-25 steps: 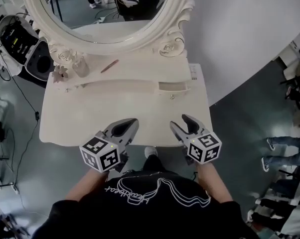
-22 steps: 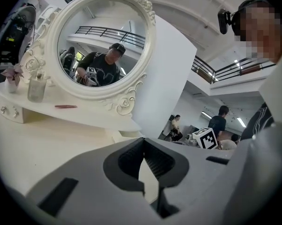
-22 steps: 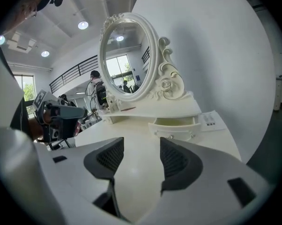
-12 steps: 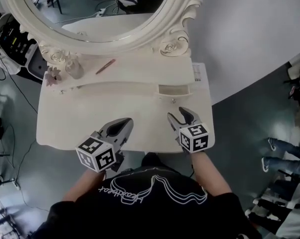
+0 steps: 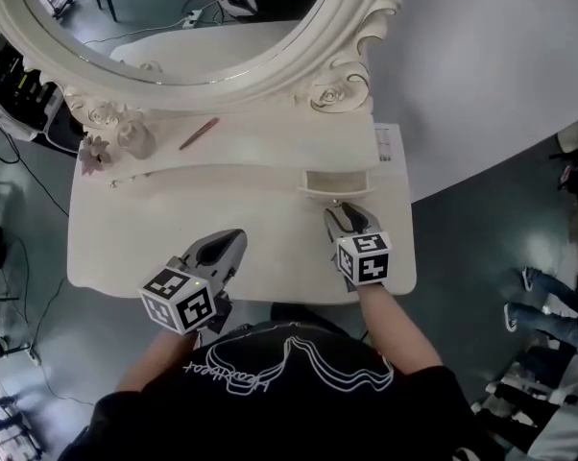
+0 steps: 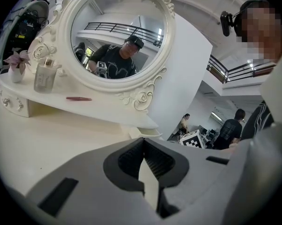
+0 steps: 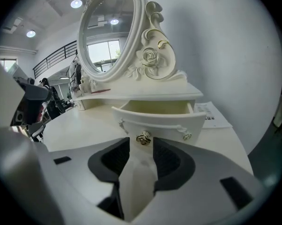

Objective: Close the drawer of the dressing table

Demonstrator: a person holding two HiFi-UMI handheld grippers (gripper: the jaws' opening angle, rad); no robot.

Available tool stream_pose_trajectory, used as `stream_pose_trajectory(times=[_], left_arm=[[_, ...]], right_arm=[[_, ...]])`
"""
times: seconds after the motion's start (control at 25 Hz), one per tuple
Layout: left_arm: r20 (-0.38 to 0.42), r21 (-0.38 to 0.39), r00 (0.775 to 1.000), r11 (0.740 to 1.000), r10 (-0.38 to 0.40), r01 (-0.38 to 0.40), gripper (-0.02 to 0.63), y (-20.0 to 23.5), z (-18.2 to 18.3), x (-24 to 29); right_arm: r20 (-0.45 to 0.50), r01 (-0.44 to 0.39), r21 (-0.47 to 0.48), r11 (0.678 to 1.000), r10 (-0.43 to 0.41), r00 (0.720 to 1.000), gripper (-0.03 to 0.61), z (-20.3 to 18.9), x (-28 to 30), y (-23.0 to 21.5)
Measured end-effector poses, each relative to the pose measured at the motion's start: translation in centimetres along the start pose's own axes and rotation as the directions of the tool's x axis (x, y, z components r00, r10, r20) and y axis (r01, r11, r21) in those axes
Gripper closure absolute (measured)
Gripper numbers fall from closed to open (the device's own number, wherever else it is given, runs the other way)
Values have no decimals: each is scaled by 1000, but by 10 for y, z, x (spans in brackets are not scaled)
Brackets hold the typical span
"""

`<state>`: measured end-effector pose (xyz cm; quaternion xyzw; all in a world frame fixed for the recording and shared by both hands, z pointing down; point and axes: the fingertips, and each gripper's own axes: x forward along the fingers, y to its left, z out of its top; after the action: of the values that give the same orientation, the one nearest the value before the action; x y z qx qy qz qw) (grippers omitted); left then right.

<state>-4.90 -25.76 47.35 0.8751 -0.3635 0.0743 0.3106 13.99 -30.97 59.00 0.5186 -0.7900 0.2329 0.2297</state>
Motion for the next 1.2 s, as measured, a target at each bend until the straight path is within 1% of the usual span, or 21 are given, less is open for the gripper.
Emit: stream_pose_trajectory(times=[0.16,0.24,0.6,1.2], left_arm=[[-4,-13,1000,1000,4,-4,611,4,-2,2],[-5,-16,1000,1000,5,-5,611,6,-2,2],[-6,-35,1000,999,13,-13,611,14,-5,1],[13,-55,999,998,31,-30,611,20,-2,-4]], right_arm=[[-1,12,6,1000,-12,1000,449,0,3,-2],[-2,18,3,1000,-18,1000,477,0,4,-2],[-12,32,-11,999,-33,999,479,1,7,-2],[6,39,0,999,-39,999,479,12,9,-3]])
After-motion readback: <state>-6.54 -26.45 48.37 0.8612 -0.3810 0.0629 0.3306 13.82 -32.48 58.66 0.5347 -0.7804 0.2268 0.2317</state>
